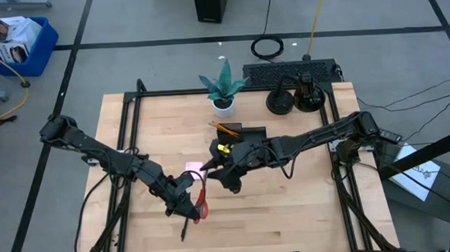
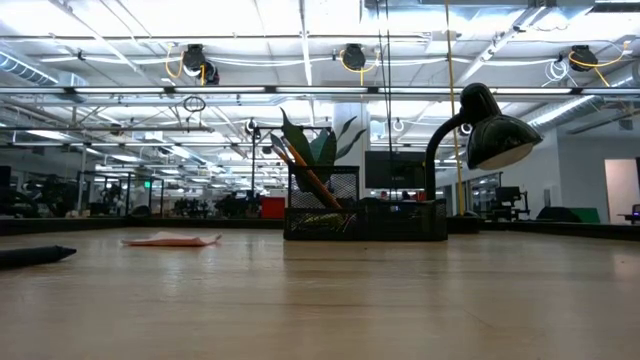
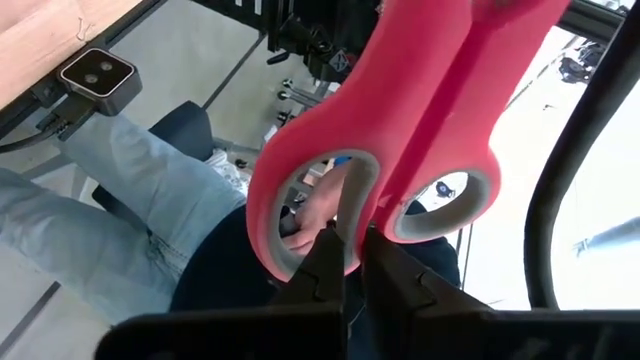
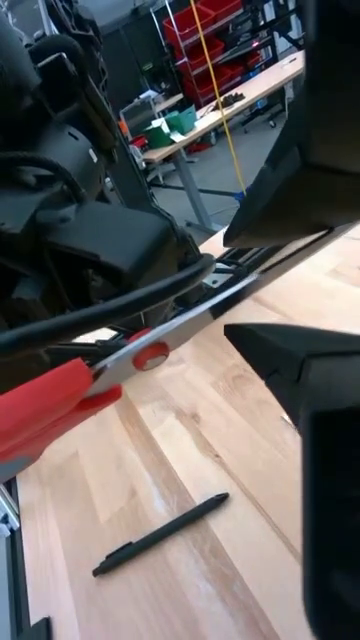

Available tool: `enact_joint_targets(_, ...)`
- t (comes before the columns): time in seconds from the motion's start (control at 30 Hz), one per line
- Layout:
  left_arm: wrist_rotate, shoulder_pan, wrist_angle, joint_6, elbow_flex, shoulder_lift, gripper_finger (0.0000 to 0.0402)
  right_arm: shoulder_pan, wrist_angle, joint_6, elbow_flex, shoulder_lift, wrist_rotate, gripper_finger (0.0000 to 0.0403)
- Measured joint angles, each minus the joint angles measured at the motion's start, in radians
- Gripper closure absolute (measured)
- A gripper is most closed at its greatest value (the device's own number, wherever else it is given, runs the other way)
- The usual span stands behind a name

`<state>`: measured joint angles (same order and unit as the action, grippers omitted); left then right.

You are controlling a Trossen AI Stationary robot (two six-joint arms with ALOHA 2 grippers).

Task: Pick and place office supplies into organizer
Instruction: Put the red scissors into the black desk organizer

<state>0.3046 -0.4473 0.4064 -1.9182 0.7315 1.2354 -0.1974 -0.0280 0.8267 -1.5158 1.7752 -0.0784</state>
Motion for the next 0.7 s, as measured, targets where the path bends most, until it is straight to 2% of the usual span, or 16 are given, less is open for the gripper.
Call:
enact_joint_targets(0.13,-0.007,0.000,0.016,-0.001,0.000,0.000,0.0380,-0.004,-0.008,0.005,0.000,0.000,-0.006,0.0335)
enact_joint_targets(0.27,-0.001,0.000,0.047,-0.002,0.000,-0.001,0.0383,-0.016,-0.040,0.025,0.004,0.003,-0.020,0.0390)
enact_joint_targets(0.5,-0.038,0.009,0.174,0.047,0.000,-0.002,0.0364,-0.027,-0.069,-0.044,0.004,0.002,-0.023,0.0399)
enact_joint_targets(0.7,-0.135,0.018,0.231,0.196,0.000,-0.035,0.0328,-0.027,-0.127,-0.173,0.001,-0.015,-0.007,0.0401)
